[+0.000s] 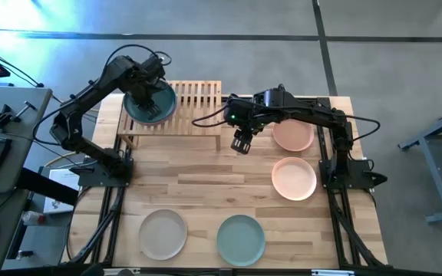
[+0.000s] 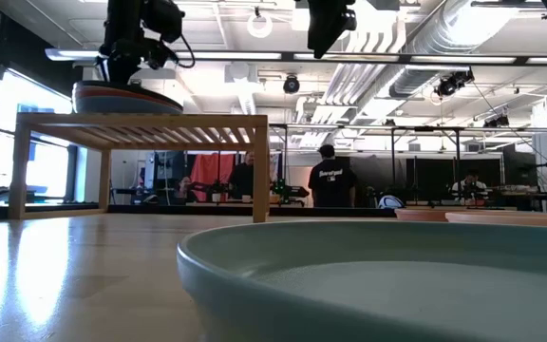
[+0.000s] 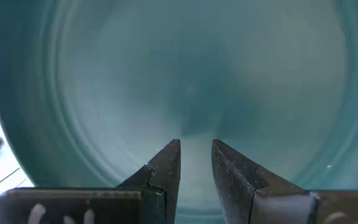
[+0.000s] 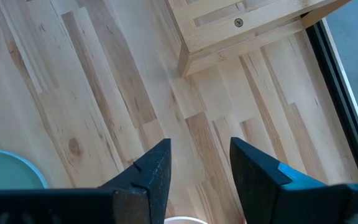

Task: Place and stack plates onto a shelf
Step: Stack the green plate on the top of the light pink plate

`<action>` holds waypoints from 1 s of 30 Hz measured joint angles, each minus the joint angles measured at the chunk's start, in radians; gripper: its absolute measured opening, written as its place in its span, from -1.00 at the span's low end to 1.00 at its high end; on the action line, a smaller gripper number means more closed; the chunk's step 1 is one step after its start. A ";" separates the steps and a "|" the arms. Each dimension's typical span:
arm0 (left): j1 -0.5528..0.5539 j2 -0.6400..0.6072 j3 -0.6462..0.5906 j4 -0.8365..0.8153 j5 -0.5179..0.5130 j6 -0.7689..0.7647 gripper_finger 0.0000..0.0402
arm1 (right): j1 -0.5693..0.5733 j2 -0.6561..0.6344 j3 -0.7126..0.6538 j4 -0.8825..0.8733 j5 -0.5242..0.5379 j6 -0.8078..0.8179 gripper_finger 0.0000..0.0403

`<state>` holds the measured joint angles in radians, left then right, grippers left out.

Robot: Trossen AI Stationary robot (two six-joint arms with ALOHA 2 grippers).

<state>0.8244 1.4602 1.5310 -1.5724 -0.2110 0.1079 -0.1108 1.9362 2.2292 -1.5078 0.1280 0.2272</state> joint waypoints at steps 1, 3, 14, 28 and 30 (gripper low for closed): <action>-0.001 0.000 -0.009 0.001 -0.001 -0.006 -0.61 | 0.000 0.000 0.000 0.000 0.000 0.000 -0.30; -0.001 0.000 -0.027 0.001 -0.021 -0.020 -0.61 | 0.000 0.000 0.000 0.000 0.000 0.000 -0.30; 0.009 -0.003 -0.046 0.004 -0.007 -0.020 -0.61 | 0.000 0.000 0.000 0.000 0.000 0.000 -0.30; 0.008 -0.013 -0.046 0.000 0.044 0.023 -0.61 | 0.000 0.000 0.000 0.001 0.000 0.000 -0.30; 0.008 -0.023 -0.036 -0.002 0.049 0.010 -0.61 | 0.000 0.000 0.000 0.001 0.000 0.000 -0.30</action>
<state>0.8326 1.4371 1.4946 -1.5739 -0.1622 0.1180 -0.1108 1.9362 2.2292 -1.5070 0.1280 0.2272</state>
